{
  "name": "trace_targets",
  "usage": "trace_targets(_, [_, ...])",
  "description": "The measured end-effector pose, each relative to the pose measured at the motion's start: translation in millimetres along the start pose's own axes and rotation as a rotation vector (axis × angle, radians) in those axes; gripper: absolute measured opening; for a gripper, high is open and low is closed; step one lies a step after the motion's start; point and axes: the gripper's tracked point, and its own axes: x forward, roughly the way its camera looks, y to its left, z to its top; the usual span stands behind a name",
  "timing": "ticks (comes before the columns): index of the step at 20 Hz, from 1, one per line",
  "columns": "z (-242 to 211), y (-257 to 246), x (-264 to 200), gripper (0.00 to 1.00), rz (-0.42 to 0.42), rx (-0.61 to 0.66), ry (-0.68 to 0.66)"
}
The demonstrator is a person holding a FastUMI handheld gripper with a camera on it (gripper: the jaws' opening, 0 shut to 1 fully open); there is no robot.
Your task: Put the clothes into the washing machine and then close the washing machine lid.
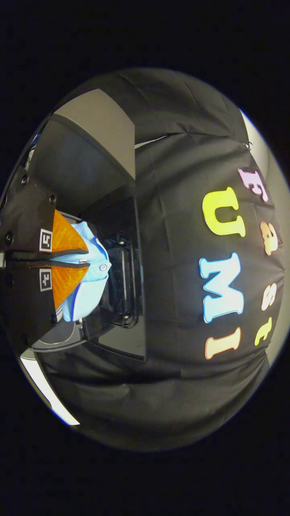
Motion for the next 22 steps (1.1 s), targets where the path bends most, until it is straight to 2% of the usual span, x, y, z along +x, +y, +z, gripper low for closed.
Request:
trace_targets(6, [-46, -13, 26, 0.01, -0.024, -0.006, 0.095])
trace_targets(15, [-63, -1, 76, 0.02, -0.037, -0.025, 0.203])
trace_targets(22, [-95, -6, 104, 0.02, -0.063, -0.01, 0.267])
